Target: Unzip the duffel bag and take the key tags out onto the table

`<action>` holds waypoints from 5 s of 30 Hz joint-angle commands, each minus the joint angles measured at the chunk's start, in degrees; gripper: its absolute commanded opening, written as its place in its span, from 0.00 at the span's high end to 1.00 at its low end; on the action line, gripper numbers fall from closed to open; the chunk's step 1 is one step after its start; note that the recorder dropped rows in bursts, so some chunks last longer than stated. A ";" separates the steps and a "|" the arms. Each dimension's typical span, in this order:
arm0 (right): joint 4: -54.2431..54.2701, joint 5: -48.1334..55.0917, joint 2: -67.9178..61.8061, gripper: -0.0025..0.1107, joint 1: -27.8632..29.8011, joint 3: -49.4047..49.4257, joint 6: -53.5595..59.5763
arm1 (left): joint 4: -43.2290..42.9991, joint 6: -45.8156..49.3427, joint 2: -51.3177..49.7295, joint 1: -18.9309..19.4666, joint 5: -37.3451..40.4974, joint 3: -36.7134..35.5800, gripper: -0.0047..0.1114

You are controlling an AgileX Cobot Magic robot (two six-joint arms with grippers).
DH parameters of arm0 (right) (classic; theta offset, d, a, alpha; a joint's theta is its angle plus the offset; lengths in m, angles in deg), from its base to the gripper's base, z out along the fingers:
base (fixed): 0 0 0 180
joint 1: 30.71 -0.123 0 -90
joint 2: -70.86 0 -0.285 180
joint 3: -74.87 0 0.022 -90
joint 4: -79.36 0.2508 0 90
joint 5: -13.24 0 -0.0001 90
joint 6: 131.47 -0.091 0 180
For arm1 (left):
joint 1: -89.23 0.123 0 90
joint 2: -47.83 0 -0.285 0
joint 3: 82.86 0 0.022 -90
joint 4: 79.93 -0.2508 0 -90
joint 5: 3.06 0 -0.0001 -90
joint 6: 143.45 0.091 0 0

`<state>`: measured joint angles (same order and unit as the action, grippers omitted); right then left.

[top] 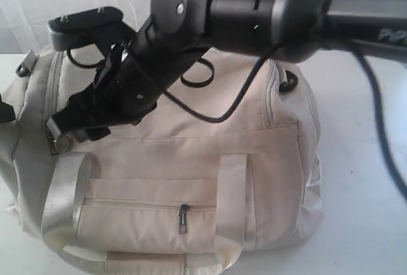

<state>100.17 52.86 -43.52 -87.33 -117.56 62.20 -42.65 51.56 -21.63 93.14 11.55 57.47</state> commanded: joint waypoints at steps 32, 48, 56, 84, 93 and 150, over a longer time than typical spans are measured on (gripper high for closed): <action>2.71 -14.58 -9.74 0.49 -5.60 -3.15 0.67 | -4.35 3.82 -4.61 -0.02 -4.89 -1.84 0.96; -1.65 -17.21 -11.84 0.98 -6.19 -3.97 0.67 | -4.37 3.82 -4.33 -0.02 -5.60 -1.84 0.96; -4.06 -16.38 -8.10 0.98 -6.19 -4.56 0.67 | -4.37 3.82 -4.33 -0.02 -5.49 -1.84 0.96; -7.77 -23.65 -18.48 0.98 4.19 -26.26 -1.33 | -2.07 4.36 -2.63 -0.02 -3.03 -1.84 0.96; -7.63 -25.19 -27.19 0.98 10.14 -38.64 -4.96 | -2.07 4.43 -1.62 -0.02 -3.03 -1.84 0.96; -25.66 17.25 -2.48 0.98 35.97 -17.01 -7.29 | -1.74 4.32 -1.64 -0.02 -3.98 -1.84 0.96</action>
<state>77.53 70.16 -49.57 -52.98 -138.09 54.03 -45.00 55.93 -23.69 93.14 7.76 56.10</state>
